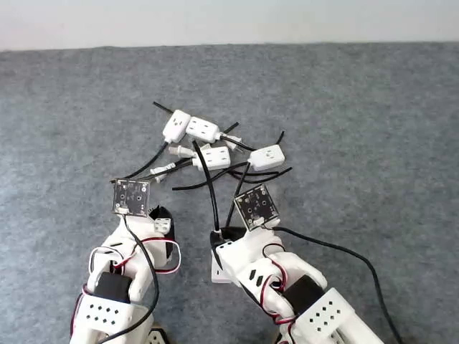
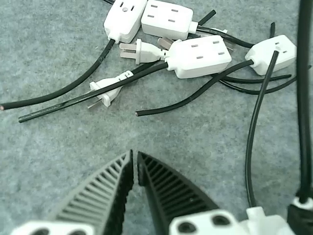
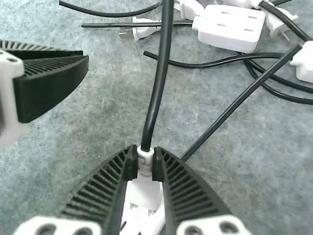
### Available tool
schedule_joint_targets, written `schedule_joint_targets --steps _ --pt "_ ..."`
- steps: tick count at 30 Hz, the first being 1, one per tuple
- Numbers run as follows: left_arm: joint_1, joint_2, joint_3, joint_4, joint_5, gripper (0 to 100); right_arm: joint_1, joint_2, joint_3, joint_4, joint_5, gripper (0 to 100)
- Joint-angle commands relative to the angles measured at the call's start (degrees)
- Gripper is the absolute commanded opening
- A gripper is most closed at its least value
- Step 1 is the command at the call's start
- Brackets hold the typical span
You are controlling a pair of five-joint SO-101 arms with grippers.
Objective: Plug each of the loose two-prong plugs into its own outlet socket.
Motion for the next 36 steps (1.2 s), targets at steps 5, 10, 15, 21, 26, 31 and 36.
schedule_joint_targets --steps 5,10,15,21,26,31,36 --pt "-0.4 13.7 -8.1 1.7 -3.3 1 -0.2 -0.8 -11.0 12.6 6.7 0.8" --pt "-0.4 34.5 -18.7 1.3 -7.5 1 0.0 -7.5 -11.3 16.2 7.5 0.8" --pt "0.4 50.3 -28.5 4.4 -12.8 1 5.0 -21.4 -9.1 20.1 8.3 0.8" --pt "6.5 48.7 -27.2 6.9 -23.9 1 4.9 -29.2 -5.7 22.3 13.9 0.8" --pt "10.2 38.0 -20.8 6.6 -27.7 1 0.0 -24.8 -5.7 21.5 14.0 0.8" --pt "12.0 28.6 -15.8 6.8 -29.5 1 -0.5 -23.2 -5.4 20.0 13.9 0.8" --pt "15.1 24.4 -13.8 8.8 -32.0 1 -0.6 -23.2 -5.4 20.0 14.0 0.8"
